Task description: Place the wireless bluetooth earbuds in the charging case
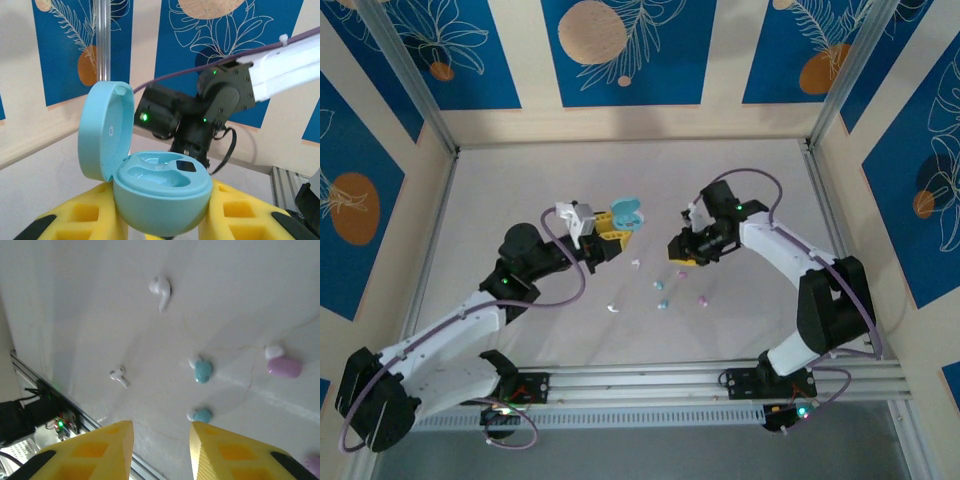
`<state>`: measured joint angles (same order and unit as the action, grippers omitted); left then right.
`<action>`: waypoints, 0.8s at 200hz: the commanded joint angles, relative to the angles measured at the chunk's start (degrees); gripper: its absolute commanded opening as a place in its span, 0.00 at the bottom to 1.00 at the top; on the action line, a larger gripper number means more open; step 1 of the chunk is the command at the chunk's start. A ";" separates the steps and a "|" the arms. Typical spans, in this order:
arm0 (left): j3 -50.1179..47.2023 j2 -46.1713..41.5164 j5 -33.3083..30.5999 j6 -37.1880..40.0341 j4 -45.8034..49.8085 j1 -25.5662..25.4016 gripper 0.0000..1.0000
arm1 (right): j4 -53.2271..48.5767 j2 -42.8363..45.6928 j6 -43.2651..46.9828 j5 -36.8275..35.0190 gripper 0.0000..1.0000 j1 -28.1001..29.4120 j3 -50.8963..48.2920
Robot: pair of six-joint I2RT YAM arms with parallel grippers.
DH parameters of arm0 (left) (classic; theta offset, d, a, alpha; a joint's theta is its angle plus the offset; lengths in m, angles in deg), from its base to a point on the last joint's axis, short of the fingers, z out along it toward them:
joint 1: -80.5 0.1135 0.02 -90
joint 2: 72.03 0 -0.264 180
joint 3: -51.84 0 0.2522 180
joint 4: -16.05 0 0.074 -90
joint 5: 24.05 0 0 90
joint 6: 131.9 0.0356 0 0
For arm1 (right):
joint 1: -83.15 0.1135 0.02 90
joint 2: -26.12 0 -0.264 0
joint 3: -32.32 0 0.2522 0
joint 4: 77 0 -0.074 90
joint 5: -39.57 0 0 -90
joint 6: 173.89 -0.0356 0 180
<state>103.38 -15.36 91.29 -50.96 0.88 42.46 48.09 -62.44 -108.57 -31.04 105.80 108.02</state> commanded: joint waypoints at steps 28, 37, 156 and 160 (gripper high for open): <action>-0.64 -3.98 -1.85 1.34 3.43 -0.08 0.27 | 0.30 -1.19 -6.83 -3.82 0.33 7.06 -5.33; -0.66 -4.17 -1.82 1.47 3.61 -0.11 0.27 | 0.02 -1.27 -9.57 -5.51 0.32 8.65 -6.20; -1.39 -4.70 -1.09 1.66 3.70 -0.15 0.27 | 7.87 -3.84 -25.64 -9.71 0.35 13.50 -12.23; -1.38 -4.63 -1.11 1.60 3.62 -0.13 0.27 | 8.19 -3.89 -25.72 -9.45 0.35 13.27 -12.36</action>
<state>102.38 -18.92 90.26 -50.35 5.16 42.46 54.02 -67.05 -131.48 -40.98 120.21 96.93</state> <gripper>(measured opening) 0.330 0.349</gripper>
